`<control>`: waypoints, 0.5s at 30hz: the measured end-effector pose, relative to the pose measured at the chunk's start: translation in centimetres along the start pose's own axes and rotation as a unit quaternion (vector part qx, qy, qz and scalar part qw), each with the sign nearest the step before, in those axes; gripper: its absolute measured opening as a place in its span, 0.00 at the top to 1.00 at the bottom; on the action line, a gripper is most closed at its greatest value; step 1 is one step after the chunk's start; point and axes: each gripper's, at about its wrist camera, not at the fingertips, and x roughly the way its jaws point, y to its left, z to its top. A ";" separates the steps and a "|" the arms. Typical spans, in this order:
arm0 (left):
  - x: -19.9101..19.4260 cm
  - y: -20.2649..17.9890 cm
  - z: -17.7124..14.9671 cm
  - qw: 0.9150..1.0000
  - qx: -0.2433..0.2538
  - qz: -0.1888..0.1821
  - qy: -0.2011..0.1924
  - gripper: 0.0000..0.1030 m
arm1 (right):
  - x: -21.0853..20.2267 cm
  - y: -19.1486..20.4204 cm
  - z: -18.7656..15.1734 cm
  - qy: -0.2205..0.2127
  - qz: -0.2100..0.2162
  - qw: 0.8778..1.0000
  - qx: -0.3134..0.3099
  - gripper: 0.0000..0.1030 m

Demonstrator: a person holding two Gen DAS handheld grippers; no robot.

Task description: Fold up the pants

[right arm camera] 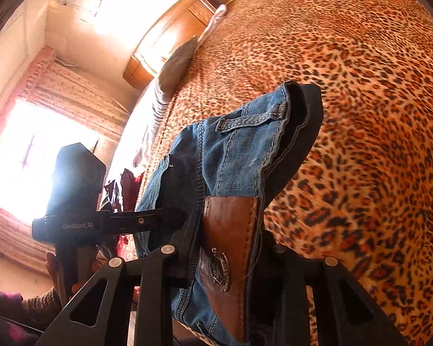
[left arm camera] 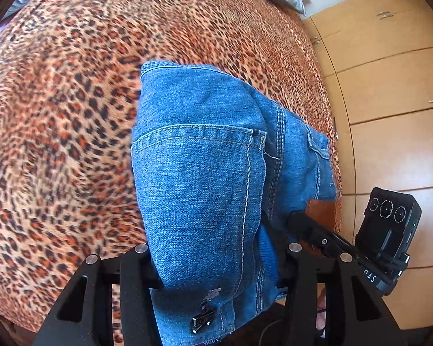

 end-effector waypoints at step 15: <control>-3.8 10.9 -2.6 0.989 -0.007 0.145 -0.020 0.24 | 6.2 4.1 -2.1 0.010 -0.174 0.984 -0.020 0.46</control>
